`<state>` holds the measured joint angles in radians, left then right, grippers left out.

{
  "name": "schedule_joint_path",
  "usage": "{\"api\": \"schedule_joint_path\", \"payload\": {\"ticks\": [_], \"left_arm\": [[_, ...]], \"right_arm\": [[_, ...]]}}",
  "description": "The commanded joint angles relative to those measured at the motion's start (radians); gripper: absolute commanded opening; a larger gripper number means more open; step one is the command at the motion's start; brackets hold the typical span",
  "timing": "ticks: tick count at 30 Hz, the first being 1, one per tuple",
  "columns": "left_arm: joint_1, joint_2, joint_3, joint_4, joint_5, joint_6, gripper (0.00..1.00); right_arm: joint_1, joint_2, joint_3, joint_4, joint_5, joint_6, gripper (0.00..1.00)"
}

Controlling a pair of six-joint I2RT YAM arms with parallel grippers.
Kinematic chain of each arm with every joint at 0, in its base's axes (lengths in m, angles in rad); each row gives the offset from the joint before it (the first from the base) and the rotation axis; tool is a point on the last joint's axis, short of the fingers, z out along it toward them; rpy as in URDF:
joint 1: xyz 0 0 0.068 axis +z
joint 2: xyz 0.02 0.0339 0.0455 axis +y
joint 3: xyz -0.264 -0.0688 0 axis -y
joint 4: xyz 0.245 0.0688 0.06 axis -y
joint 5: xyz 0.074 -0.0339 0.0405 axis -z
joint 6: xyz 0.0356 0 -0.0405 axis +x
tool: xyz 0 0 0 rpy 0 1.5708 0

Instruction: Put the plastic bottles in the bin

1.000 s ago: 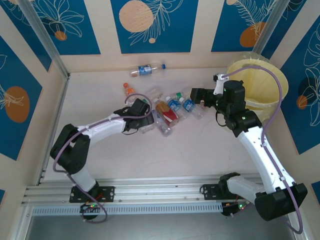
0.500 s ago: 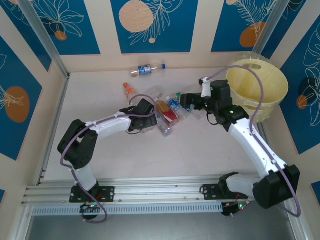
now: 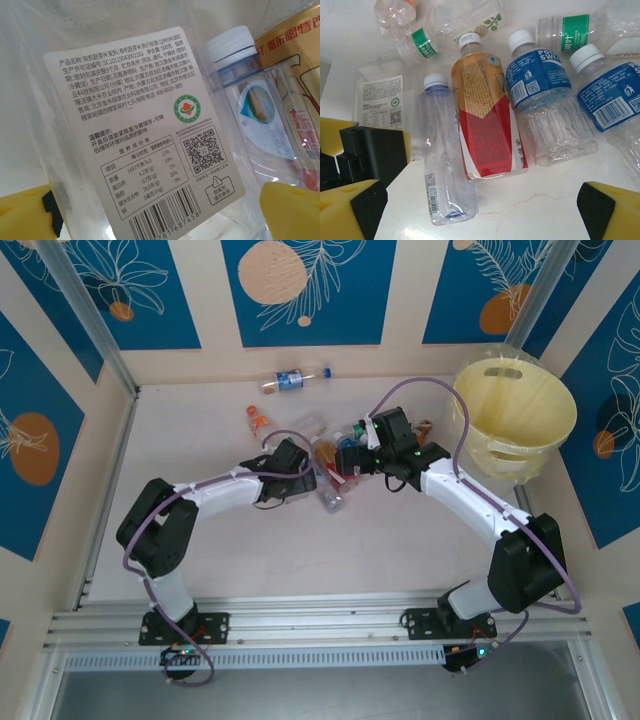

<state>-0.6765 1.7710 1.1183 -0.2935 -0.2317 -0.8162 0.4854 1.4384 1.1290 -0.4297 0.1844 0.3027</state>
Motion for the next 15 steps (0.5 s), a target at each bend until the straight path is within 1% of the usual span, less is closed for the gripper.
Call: {"api": "schedule_joint_path", "payload": {"ticks": [1, 3, 6, 7, 11, 12, 15], "left_arm": [[0.005, 0.022, -0.072, -0.038, 0.022, 0.037, 0.95], [0.004, -0.009, -0.106, -0.006, 0.001, 0.035, 0.92], [0.008, -0.063, -0.166, 0.040, -0.029, 0.029, 0.85], [0.013, -0.075, -0.182, 0.045, -0.038, 0.022, 0.85], [0.032, -0.107, -0.221, 0.017, -0.051, 0.003, 0.87], [0.037, -0.121, -0.237, 0.022, -0.042, 0.009, 0.89], [0.049, -0.184, -0.323, 0.127, 0.044, 0.057, 1.00]], "right_arm": [[0.004, -0.006, 0.026, 0.006, 0.025, -0.004, 1.00], [0.004, -0.007, 0.025, 0.006, 0.029, -0.004, 0.99], [0.005, -0.007, 0.023, 0.009, 0.030, -0.007, 1.00], [0.005, -0.005, 0.023, 0.011, 0.032, -0.005, 1.00], [0.004, -0.005, 0.027, 0.012, 0.030, -0.011, 0.99], [0.005, -0.004, 0.029, 0.011, 0.030, -0.012, 1.00], [0.005, -0.004, 0.032, 0.012, 0.030, -0.015, 1.00]]}}
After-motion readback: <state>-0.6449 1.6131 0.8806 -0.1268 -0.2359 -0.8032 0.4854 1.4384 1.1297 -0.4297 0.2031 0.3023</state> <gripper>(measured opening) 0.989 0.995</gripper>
